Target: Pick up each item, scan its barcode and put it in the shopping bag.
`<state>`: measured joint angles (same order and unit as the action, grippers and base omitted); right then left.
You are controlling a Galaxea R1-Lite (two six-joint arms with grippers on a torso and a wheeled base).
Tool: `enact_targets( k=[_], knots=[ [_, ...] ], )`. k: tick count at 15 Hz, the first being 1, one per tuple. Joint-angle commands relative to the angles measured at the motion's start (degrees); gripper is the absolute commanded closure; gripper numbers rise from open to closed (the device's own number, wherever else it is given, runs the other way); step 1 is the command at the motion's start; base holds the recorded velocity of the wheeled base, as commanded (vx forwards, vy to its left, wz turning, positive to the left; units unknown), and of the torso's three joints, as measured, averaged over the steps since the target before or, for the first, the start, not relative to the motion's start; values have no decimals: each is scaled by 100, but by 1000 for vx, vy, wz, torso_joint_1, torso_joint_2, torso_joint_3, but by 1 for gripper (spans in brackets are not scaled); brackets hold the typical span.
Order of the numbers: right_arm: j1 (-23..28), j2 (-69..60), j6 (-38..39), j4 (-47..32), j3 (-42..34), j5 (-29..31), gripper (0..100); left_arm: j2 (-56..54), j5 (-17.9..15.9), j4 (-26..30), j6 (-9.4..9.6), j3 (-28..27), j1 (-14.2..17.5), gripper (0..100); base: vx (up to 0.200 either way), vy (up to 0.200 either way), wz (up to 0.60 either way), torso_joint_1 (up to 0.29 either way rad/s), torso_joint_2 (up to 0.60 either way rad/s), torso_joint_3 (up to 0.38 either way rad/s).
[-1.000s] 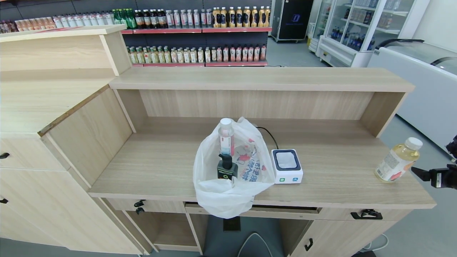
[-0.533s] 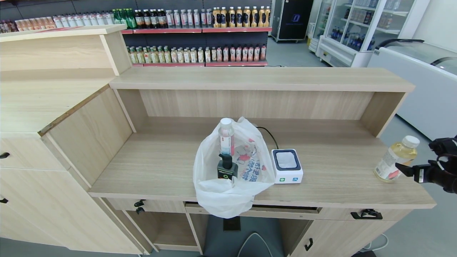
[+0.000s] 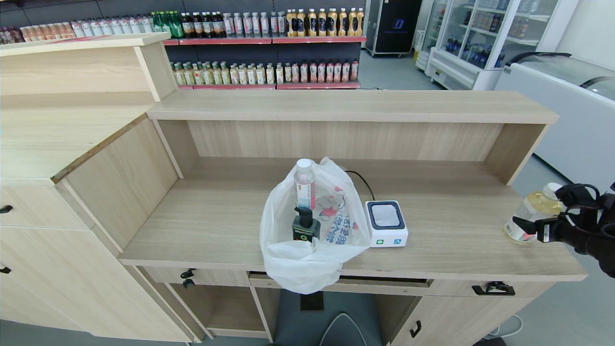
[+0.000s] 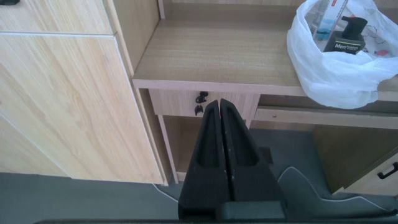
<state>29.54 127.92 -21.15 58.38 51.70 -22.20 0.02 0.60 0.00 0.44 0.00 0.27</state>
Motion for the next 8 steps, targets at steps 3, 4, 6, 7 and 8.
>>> enact_targets(
  k=[3,4,6,7,8],
  knots=[
    [-97,155,-3,77,156,5,0,-2,2,0,0,0,0,100,0,0,0,0,0,0],
    [-97,172,-3,68,165,5,0,-2,2,0,0,0,0,100,0,0,0,0,0,0],
    [-97,234,-3,77,209,23,0,-2,2,0,0,0,0,100,0,0,0,0,0,0],
    [-115,269,-3,77,270,23,0,-2,2,0,0,0,0,100,0,0,0,0,0,0],
    [-124,295,-3,77,323,31,0,-2,2,0,0,0,0,100,0,0,0,0,0,0]
  ],
)
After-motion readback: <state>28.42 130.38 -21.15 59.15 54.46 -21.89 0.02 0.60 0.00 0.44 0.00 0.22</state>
